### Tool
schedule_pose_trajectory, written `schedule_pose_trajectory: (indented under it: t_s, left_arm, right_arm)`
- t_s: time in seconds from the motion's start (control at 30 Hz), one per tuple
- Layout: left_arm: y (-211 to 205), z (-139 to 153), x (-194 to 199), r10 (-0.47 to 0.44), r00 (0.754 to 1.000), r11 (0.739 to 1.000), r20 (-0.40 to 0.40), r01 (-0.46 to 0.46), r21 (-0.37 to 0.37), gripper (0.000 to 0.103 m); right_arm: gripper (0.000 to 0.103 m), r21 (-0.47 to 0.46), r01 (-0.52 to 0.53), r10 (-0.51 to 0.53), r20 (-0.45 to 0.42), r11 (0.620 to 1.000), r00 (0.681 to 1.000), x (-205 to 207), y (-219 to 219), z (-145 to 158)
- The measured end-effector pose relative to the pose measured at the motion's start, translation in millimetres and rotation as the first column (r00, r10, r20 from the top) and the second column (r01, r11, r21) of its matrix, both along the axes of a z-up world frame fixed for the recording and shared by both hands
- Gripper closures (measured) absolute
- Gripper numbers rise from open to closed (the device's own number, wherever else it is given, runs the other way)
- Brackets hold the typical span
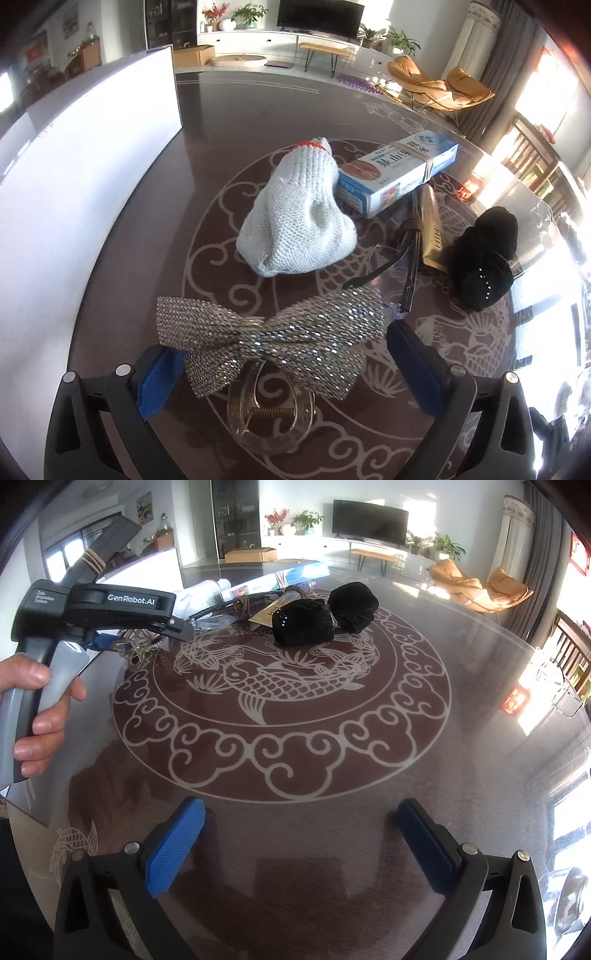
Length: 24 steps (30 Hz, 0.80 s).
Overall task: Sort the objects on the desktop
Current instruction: 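Move the left tool down to the rhinestone bow clip and grasp it, then lift the rhinestone bow clip with the left tool toward the bin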
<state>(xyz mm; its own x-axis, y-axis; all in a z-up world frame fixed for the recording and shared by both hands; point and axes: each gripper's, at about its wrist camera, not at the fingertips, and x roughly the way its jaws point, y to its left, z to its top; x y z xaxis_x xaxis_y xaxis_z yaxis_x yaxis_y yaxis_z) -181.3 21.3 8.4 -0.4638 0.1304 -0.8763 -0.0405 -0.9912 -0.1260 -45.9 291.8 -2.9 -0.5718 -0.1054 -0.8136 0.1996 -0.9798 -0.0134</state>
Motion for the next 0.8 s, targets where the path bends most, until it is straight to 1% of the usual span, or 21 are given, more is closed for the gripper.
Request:
schedule_pose_trajectory:
  t_s: [0.03,0.07,0.1,0.13,0.17,0.23,0.33,0.37,0.63,0.8]
  left_arm:
    - [0.4,0.0,-0.2,-0.005,1.000,1.000,-0.017,0.005,-0.007,0.000]
    - [1.2,-0.8,0.3,-0.011,1.000,1.000,-0.028,0.010,-0.022,0.010]
    - [2.5,-0.3,2.8,-0.014,0.999,0.998,-0.048,0.011,-0.055,0.015]
    - [3.2,-0.2,5.2,-0.021,0.998,0.998,-0.059,0.018,-0.058,0.018]
    - [2.2,-0.3,9.2,-0.019,0.997,0.998,-0.073,0.015,-0.062,0.025]
    - [-1.0,1.3,19.4,-0.014,0.995,0.998,-0.102,0.007,-0.065,0.029]
    - [-6.4,0.3,38.1,-0.004,0.994,0.997,-0.110,-0.004,-0.076,0.034]
    - [-9.0,-0.6,46.7,-0.001,0.993,0.997,-0.115,-0.008,-0.079,0.035]
    - [-31.5,-5.4,127.1,0.059,0.989,0.992,-0.137,-0.073,-0.099,0.036]
    - [-33.7,-4.7,161.5,0.085,0.986,0.991,-0.144,-0.098,-0.088,0.036]
  right_arm:
    - [0.000,0.000,0.000,0.000,0.000,1.000,1.000,0.1,0.0,0.2]
    - [0.000,0.000,0.000,0.000,0.000,1.000,1.000,0.1,0.0,0.3]
    - [0.000,0.000,0.000,0.000,0.000,1.000,1.000,0.1,0.0,0.3]
    - [0.000,0.000,0.000,0.000,0.000,1.000,1.000,0.1,0.1,0.2]
    - [0.000,0.000,0.000,0.000,0.000,1.000,1.000,0.1,0.1,0.2]
    - [0.000,0.000,0.000,0.000,0.000,1.000,1.000,0.2,0.1,0.4]
    - [0.000,0.000,0.000,0.000,0.000,1.000,1.000,0.2,0.1,0.4]
    - [0.000,0.000,0.000,0.000,0.000,1.000,1.000,0.2,0.1,0.3]
    - [0.000,0.000,0.000,0.000,0.000,1.000,1.000,0.5,0.3,0.8]
    - [0.000,0.000,0.000,0.000,0.000,1.000,1.000,0.3,0.2,0.4]
